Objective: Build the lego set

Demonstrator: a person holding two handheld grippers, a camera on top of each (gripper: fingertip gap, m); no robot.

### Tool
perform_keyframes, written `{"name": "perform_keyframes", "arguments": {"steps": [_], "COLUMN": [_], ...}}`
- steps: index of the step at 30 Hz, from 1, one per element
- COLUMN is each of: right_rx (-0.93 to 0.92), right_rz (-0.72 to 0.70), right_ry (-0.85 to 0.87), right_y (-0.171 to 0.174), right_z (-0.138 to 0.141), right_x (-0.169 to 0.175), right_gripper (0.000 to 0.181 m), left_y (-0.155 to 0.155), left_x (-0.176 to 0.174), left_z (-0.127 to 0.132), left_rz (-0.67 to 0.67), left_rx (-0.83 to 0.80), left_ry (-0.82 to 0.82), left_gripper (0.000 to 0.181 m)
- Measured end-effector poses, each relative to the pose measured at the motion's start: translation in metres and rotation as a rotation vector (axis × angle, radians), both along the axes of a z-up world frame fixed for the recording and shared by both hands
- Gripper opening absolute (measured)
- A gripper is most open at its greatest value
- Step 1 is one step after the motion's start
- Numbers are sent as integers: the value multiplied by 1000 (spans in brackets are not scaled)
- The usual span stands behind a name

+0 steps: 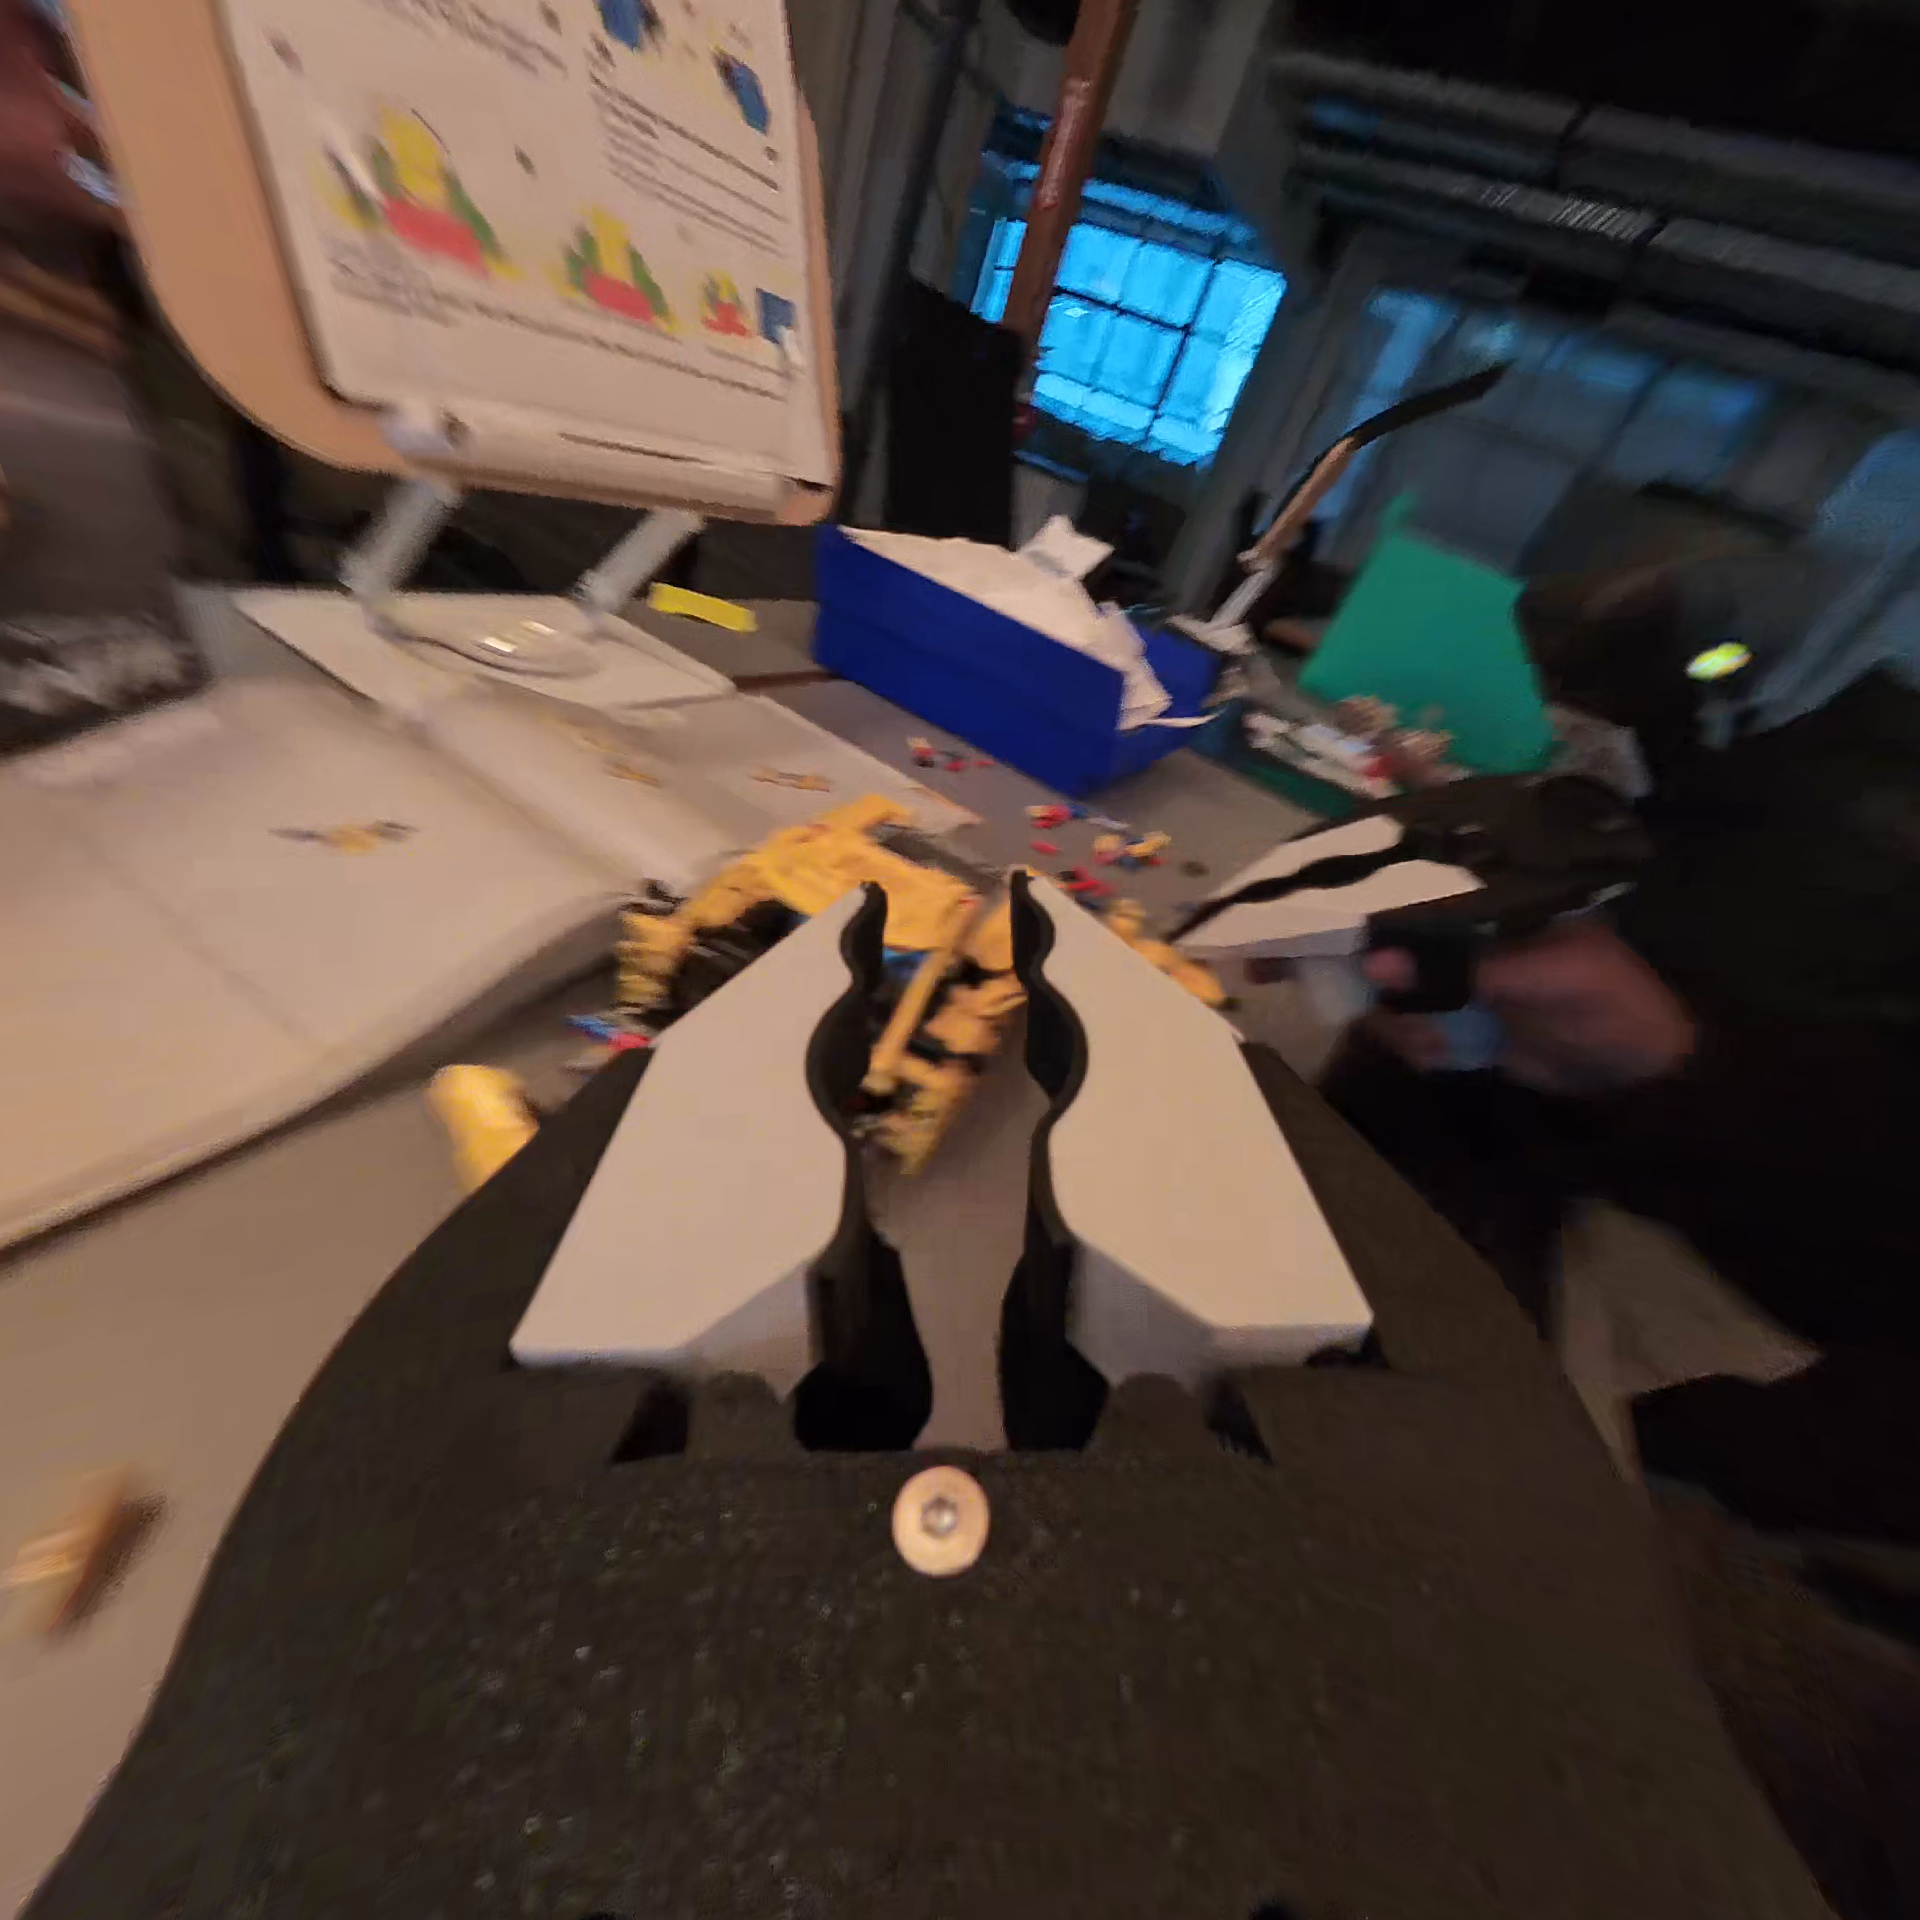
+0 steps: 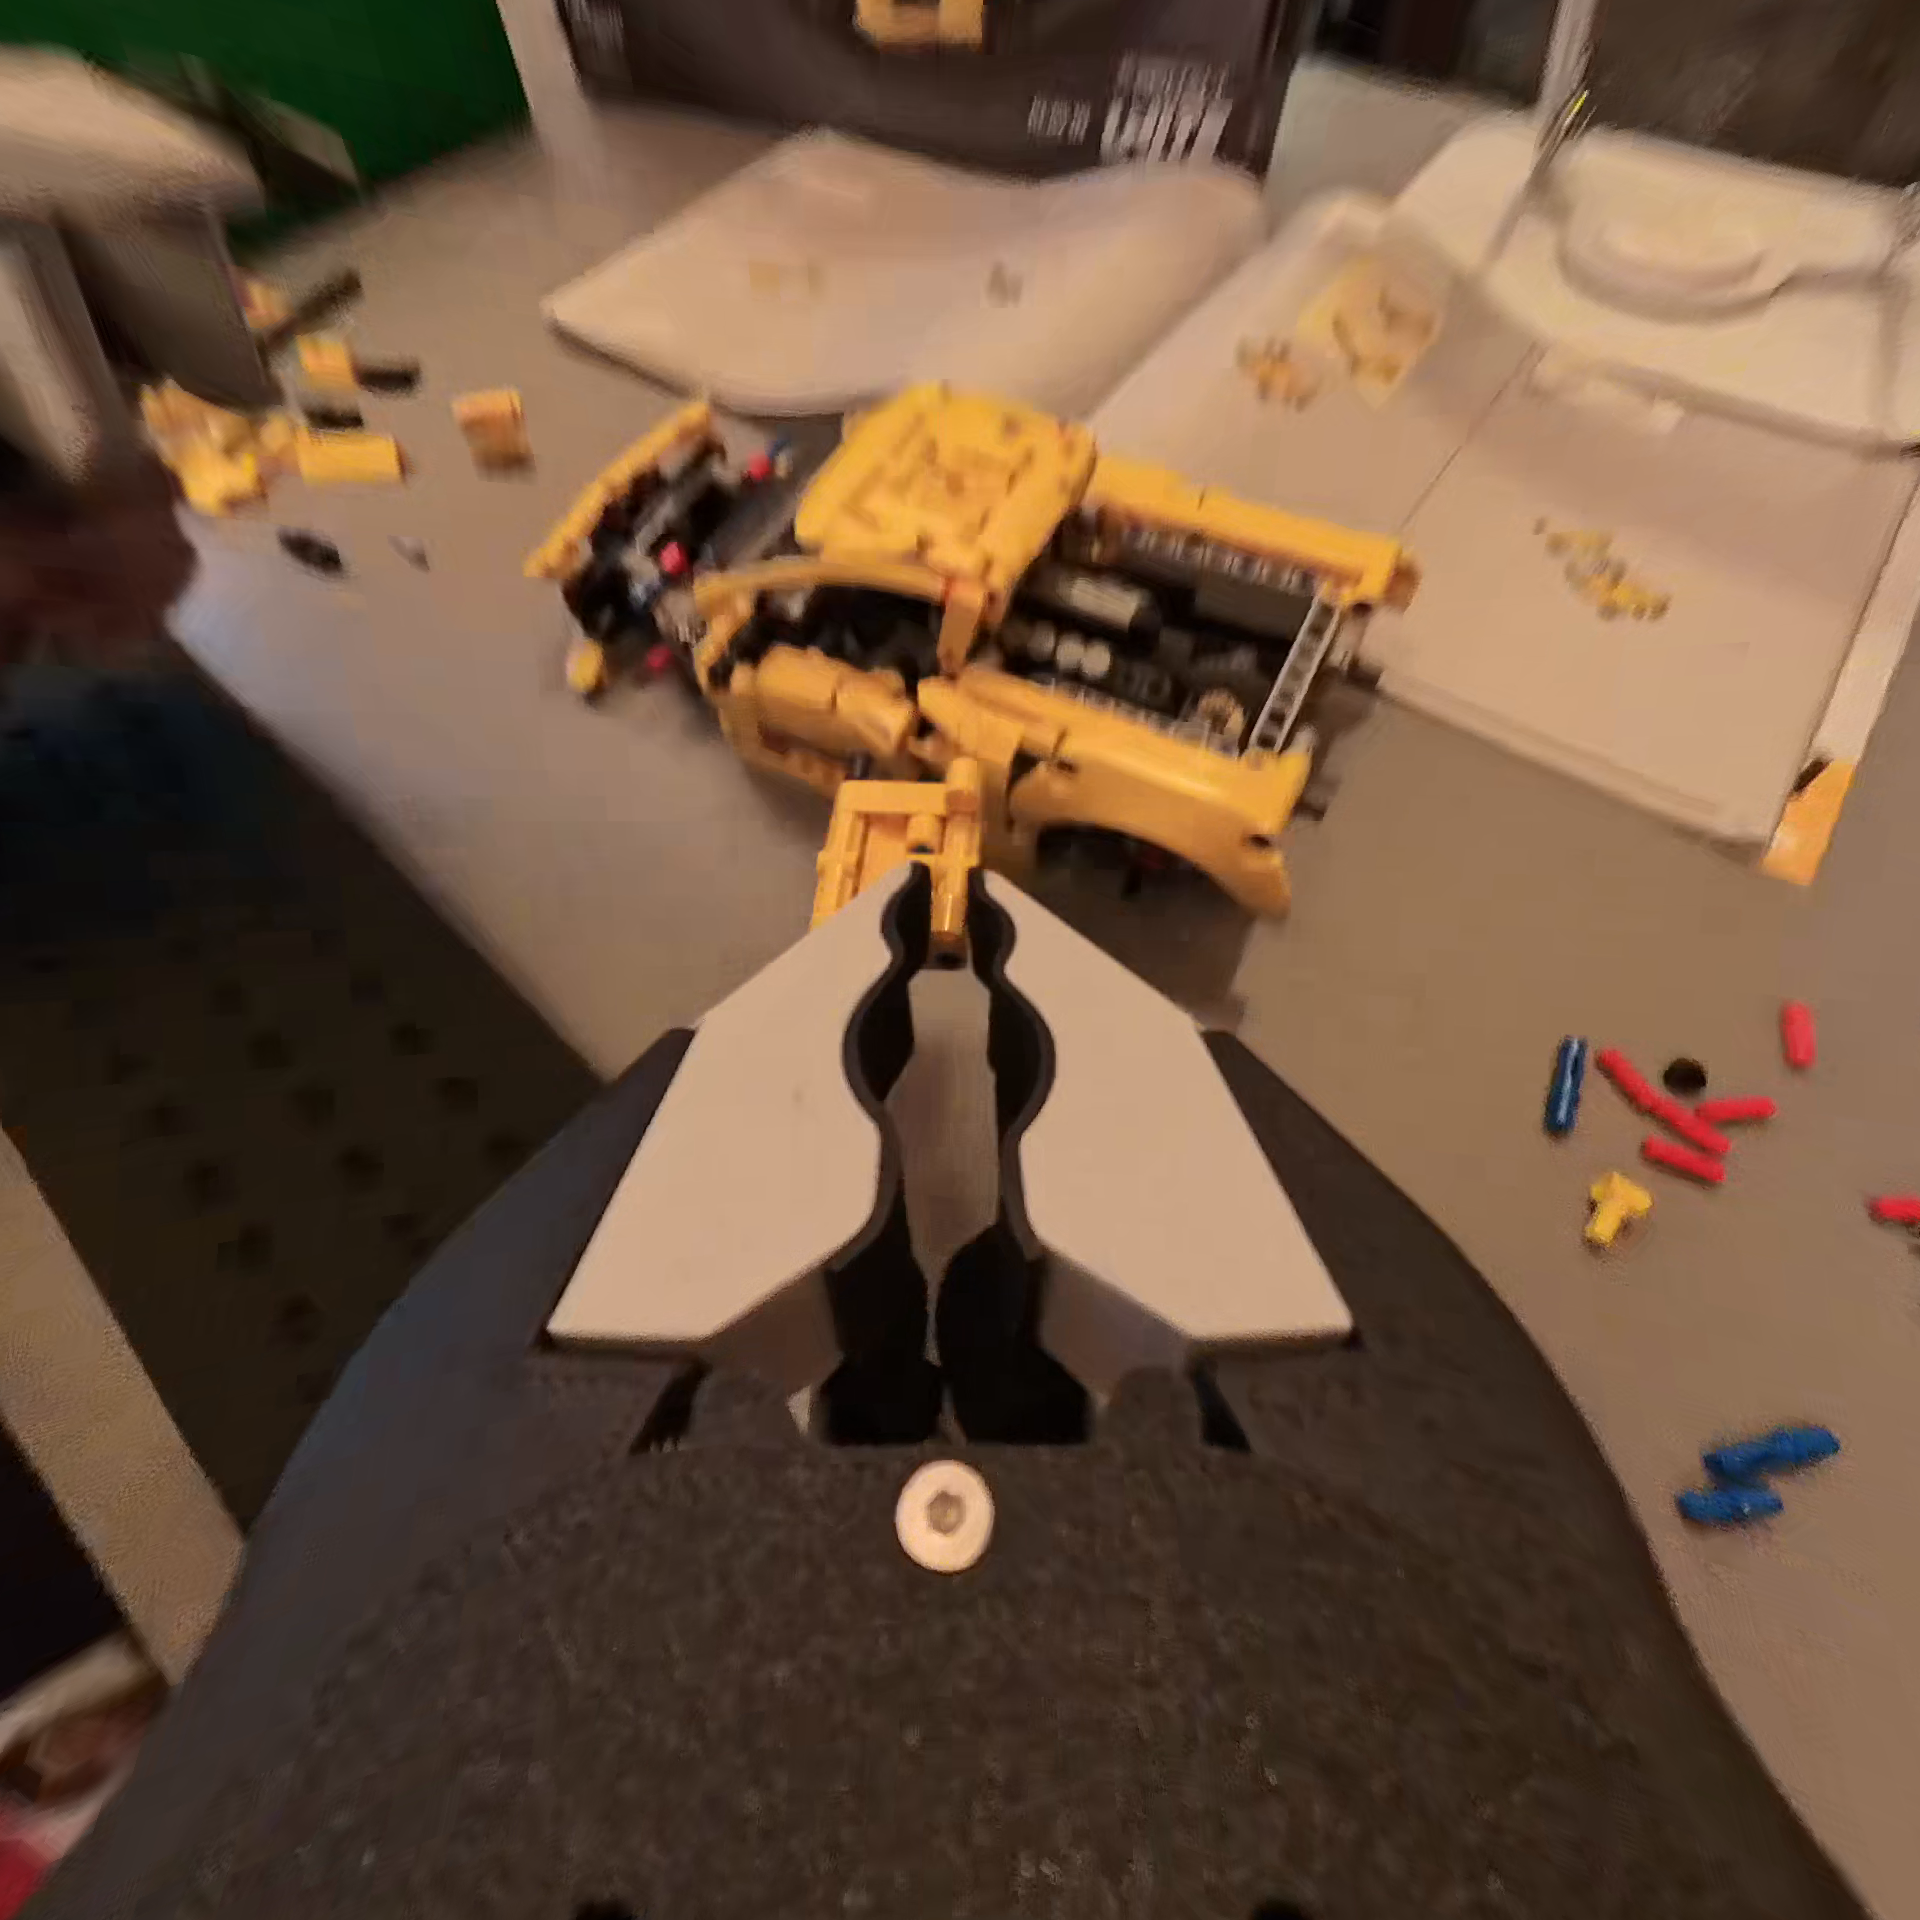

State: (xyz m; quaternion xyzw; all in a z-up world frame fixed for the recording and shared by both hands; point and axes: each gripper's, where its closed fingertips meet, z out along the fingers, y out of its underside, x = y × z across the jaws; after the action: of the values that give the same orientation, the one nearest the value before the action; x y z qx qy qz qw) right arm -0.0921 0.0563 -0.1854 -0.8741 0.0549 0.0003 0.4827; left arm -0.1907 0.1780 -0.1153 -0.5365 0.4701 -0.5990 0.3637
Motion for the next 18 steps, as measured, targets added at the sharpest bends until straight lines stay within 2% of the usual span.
{"name": "perform_keyframes", "arguments": {"steps": [2, 5, 7, 11, 18], "right_rx": [-135, -178, -173, -243, -274], "right_rz": [36, 69, 71, 38, 30], "right_ry": [-10, 10, 31, 15, -8], "right_y": [-9, -9, -7, -9, -7], "right_z": [-22, -35, -39, -56, -61], "right_x": [2, 0, 0, 8, 9], "right_gripper": [6, 6, 6, 6, 6], "left_y": [22, 47, 45, 37, 28], "left_x": [-10, -23, -23, -19, -14], "left_z": [-3, -8, -8, -24, -26], "left_rz": [85, 227, 211, 164, 135], "left_rx": [135, 220, 174, 76, 106], "left_ry": [11, 19, 6, 69, 89], "left_gripper": [23, 23, 23, 23, 23]}}
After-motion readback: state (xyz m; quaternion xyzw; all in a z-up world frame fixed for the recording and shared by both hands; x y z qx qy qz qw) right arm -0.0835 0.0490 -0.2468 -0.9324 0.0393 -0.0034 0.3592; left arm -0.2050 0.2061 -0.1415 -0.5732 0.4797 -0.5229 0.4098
